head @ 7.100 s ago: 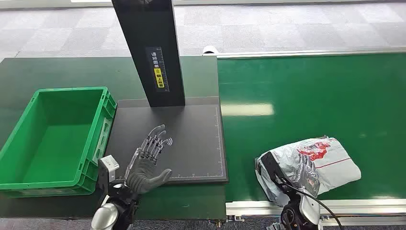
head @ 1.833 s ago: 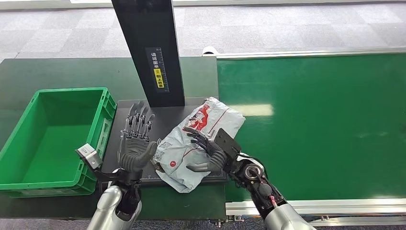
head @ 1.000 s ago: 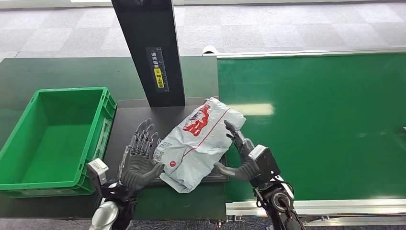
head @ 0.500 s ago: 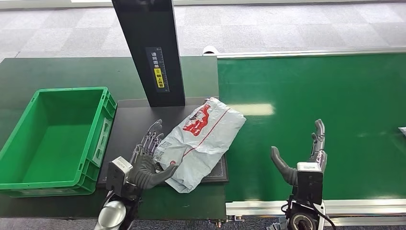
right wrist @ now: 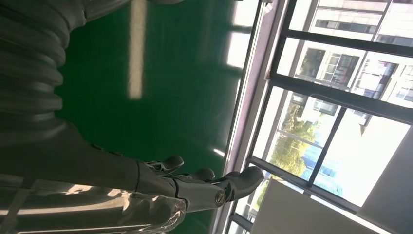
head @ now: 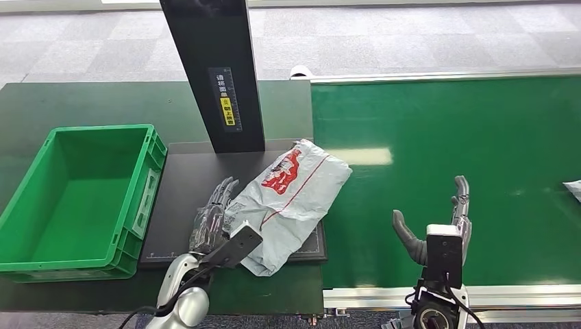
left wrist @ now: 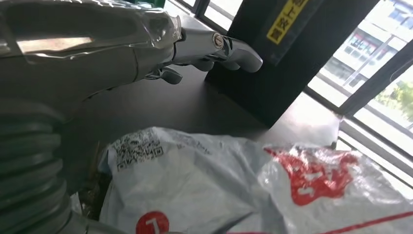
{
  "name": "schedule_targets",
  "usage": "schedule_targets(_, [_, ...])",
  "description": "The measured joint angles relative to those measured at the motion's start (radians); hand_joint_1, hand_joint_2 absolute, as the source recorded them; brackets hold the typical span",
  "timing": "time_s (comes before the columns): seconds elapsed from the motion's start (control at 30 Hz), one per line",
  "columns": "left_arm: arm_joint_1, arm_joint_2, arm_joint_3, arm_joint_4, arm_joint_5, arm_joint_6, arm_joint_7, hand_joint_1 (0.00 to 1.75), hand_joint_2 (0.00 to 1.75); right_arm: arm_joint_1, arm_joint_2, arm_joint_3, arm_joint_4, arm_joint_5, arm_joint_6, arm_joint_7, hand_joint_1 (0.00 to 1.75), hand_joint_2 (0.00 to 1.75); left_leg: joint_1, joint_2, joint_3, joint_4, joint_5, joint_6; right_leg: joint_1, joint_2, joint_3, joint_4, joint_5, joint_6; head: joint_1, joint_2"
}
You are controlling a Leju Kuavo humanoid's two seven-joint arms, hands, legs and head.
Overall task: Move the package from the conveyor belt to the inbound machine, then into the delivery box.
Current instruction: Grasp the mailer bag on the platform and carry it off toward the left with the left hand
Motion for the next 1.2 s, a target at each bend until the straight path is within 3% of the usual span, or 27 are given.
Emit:
schedule_targets(0.47, [-0.052,0.000,-0.095,0.166,-0.060,-0.227,-0.047,0.01,1.75,0.001,0.015,-0.005,0.001,0.056,0.016,0.004,0.00,1.75,0.000,0.000,0.001,0.000,0.000,0.000,0.000,-0.001,0.002,0.000,0.000,0.000,0.000,0.000])
schedule_targets(0.5, [-0.056,0.000,-0.101,0.174,-0.056,-0.237,-0.055,0.12,1.75,0.001,0.015,-0.006,0.001,0.058,0.020,0.008,0.00,1.75,0.000,0.000,0.001,0.000,0.000,0.000,0.000,-0.001,0.002,0.000,0.000,0.000,0.000,0.000])
schedule_targets(0.6, [-0.067,0.002,-0.123,0.194,-0.046,-0.235,-0.083,1.33,1.75,0.002,0.015,-0.008,0.001,0.064,0.035,0.021,0.00,1.75,0.000,-0.001,0.002,0.000,0.000,0.000,0.000,-0.001,0.003,0.000,0.000,0.000,0.000,0.000])
schedule_targets(0.63, [-0.069,0.003,-0.130,0.199,-0.048,-0.227,-0.090,1.64,1.75,0.003,0.015,-0.009,0.001,0.066,0.038,0.024,0.00,1.75,0.000,-0.001,0.002,0.000,0.000,0.000,0.000,-0.001,0.003,0.000,0.000,0.000,0.000,0.000])
schedule_targets(0.77, [-0.075,0.006,-0.152,0.207,-0.057,-0.207,-0.101,1.74,1.75,0.012,0.016,-0.016,0.001,0.070,0.043,0.026,0.00,1.75,0.000,-0.001,0.002,0.000,0.000,0.000,0.000,-0.001,0.003,0.000,0.000,0.000,0.000,0.000])
schedule_targets(1.2, [-0.105,0.008,-0.185,0.226,-0.071,-0.182,-0.114,1.75,1.75,0.021,0.017,-0.035,-0.011,0.073,0.049,0.025,0.00,1.75,0.000,0.000,0.003,0.000,0.000,0.000,0.000,-0.001,0.004,0.000,0.000,0.000,0.000,0.000])
